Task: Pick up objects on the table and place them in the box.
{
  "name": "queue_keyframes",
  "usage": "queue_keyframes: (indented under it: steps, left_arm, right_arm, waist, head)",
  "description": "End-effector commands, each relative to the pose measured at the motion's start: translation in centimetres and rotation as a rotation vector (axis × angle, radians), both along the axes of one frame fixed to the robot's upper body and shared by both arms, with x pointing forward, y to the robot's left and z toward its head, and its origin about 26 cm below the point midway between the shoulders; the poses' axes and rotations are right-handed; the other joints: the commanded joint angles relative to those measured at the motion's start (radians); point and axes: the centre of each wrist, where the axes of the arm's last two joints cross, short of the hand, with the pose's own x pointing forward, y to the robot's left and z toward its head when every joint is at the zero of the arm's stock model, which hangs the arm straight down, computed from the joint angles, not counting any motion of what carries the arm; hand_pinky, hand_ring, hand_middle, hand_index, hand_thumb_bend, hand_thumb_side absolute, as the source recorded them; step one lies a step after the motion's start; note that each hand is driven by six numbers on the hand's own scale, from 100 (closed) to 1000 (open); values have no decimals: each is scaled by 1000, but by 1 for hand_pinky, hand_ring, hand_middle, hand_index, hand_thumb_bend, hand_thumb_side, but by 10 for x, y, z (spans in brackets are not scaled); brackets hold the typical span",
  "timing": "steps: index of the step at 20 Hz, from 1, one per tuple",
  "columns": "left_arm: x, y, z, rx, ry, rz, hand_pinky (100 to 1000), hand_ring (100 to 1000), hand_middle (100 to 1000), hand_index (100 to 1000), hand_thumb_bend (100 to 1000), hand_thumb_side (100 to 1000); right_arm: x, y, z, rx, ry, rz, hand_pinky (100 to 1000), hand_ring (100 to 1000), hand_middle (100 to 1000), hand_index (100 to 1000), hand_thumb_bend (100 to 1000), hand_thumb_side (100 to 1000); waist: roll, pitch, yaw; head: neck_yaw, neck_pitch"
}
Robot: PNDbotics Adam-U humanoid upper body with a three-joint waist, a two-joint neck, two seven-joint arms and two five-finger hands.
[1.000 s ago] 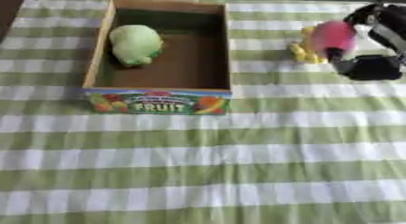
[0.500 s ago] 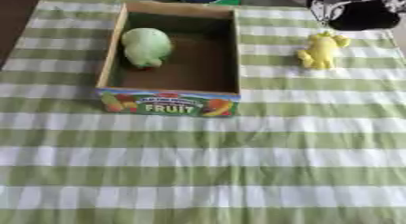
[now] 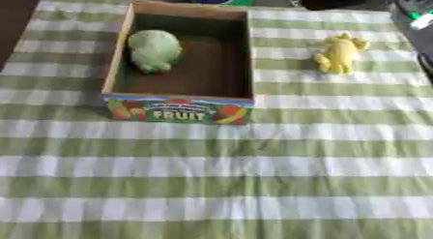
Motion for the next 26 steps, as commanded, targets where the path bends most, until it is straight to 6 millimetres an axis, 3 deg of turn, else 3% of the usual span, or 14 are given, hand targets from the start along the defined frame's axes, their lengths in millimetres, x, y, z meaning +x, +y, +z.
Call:
queue_keyframes:
  steps: [1, 11, 19, 20, 21, 26]
  left_arm:
    - [-4, 0, 10, 21, -34, 0, 542, 788, 797, 946, 100, 919]
    - [-4, -3, 12, 18, -41, -15, 541, 789, 796, 945, 100, 920]
    - [-3, -5, 14, 17, -47, -25, 541, 788, 796, 945, 100, 920]
    - [-3, -5, 14, 17, -47, -26, 541, 788, 796, 945, 100, 924]
    - [-3, -5, 14, 17, -47, -27, 541, 788, 795, 945, 100, 920]
    - [-3, -7, 16, 18, -50, -33, 541, 788, 795, 945, 100, 921]
  right_arm:
    - [11, 10, 5, -10, 15, 13, 843, 814, 617, 701, 100, 343]
    - [42, 40, -15, -66, 123, 60, 842, 810, 610, 695, 100, 354]
    - [64, 46, -35, -94, 227, 56, 842, 806, 604, 691, 100, 360]
    - [67, 46, -37, -97, 237, 55, 842, 806, 603, 691, 100, 321]
    - [69, 47, -39, -100, 246, 56, 842, 807, 603, 691, 100, 361]
    - [79, 52, -50, -143, 302, 64, 841, 810, 611, 696, 100, 363]
  waist:
    - [4, -18, 2]
    - [-1, -6, 17]
    - [-5, -1, 29]
    - [-5, -1, 31]
    - [-6, 0, 33]
    - [-8, 1, 40]
  head:
    - [-9, -11]
    - [-25, -52]
    - [-8, -87]
    - [-7, -90]
    - [-8, -92]
    - [-12, -97]
